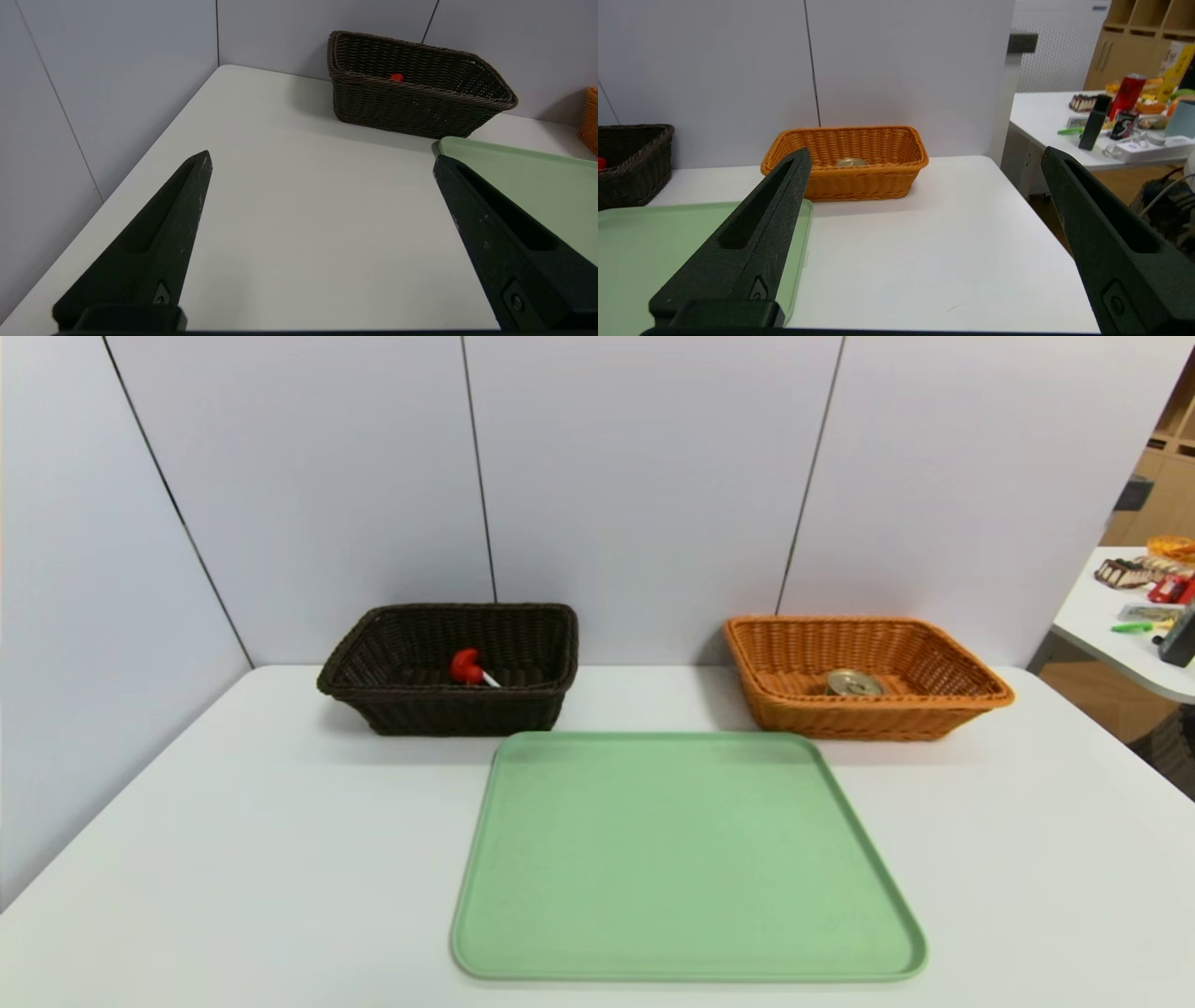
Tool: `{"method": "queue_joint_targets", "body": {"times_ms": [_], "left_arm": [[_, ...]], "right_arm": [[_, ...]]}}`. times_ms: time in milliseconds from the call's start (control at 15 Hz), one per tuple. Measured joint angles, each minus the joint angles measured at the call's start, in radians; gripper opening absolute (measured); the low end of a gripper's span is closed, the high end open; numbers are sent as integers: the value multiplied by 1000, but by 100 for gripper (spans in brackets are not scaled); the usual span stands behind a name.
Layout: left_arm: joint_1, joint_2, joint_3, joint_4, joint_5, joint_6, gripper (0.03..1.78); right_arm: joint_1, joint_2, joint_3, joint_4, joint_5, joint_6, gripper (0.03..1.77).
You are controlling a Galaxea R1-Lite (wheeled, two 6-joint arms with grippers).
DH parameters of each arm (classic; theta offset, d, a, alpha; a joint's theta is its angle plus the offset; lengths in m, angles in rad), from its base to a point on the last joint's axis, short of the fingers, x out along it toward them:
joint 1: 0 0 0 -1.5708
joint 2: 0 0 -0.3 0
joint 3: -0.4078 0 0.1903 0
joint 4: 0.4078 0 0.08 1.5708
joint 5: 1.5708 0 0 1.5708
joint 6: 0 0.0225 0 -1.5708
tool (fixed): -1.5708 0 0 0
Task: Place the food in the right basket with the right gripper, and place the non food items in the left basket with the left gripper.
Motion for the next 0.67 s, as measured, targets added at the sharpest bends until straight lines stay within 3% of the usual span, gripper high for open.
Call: {"method": "queue_joint_targets", "body": {"times_ms": [133, 467, 667], "left_arm": [[3, -43, 6, 1, -10, 5, 169], [5, -144, 32, -2, -6, 61, 169], [6, -169, 39, -24, -11, 85, 169]], "right_arm": [[-11, -30, -10, -7, 5, -18, 169], [-12, -64, -74, 5, -40, -21, 169], [-7, -121, -81, 87, -28, -46, 169]]}}
